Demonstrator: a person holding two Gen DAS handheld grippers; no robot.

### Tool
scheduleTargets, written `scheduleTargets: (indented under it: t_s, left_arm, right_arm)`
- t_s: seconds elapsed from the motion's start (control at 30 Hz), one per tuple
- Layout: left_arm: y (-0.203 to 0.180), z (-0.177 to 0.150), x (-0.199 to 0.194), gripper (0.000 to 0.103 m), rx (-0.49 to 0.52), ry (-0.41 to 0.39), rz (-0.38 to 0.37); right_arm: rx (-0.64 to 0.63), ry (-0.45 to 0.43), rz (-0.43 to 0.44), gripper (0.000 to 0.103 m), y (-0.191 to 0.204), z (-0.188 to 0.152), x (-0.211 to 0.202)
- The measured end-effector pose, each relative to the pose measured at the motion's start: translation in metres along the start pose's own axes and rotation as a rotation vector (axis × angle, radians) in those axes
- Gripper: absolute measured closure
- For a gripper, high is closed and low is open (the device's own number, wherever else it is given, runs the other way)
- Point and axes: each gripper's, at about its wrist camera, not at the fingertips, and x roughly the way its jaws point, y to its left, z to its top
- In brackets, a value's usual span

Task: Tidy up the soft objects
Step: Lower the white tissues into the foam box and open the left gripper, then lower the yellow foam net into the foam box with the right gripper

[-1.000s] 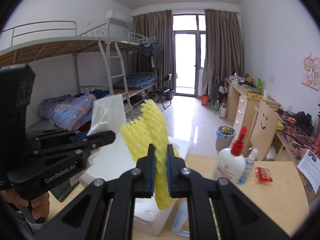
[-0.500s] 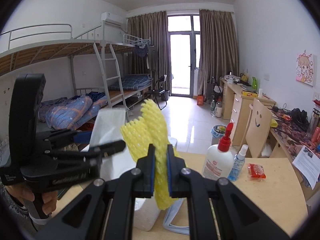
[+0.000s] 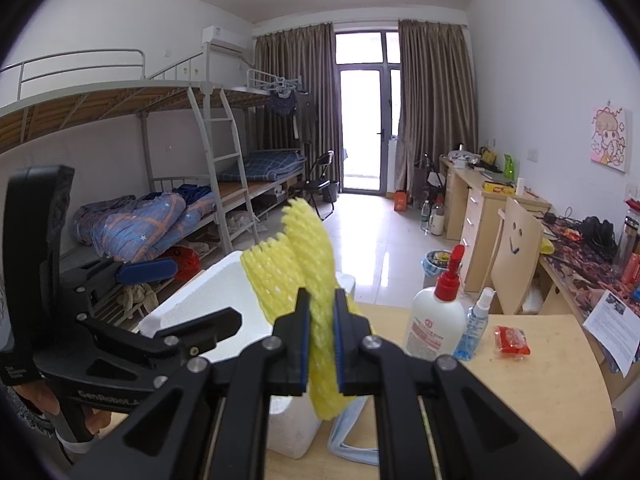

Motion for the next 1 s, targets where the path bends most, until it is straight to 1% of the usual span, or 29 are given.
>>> scheduleTargets:
  t_s: [0.2, 0.4, 0.63, 0.83, 1.0]
  left_arm:
    - [0.015, -0.006, -0.021, 0.003, -0.038, -0.024, 0.05]
    - [0.033, -0.019, -0.053, 0.003, -0.071, -0.065, 0.129]
    - [0.053, -0.035, -0.075, 0.003, -0.102, -0.059, 0.208]
    - [0.067, -0.046, -0.08, 0.003, -0.139, -0.049, 0.236]
    - [0.074, -0.051, -0.082, 0.003, -0.163, -0.055, 0.231]
  right_arm:
    - [-0.002, 0.026, 0.025, 0.09, 0.004, 0.001, 0.012]
    - [-0.018, 0.034, 0.067, 0.09, 0.017, 0.005, 0.023]
    - [-0.034, 0.038, 0.107, 0.09, 0.034, 0.005, 0.035]
    - [-0.03, 0.048, 0.121, 0.09, 0.041, 0.007, 0.049]
    - [-0.037, 0.063, 0.118, 0.09, 0.044, 0.006, 0.057]
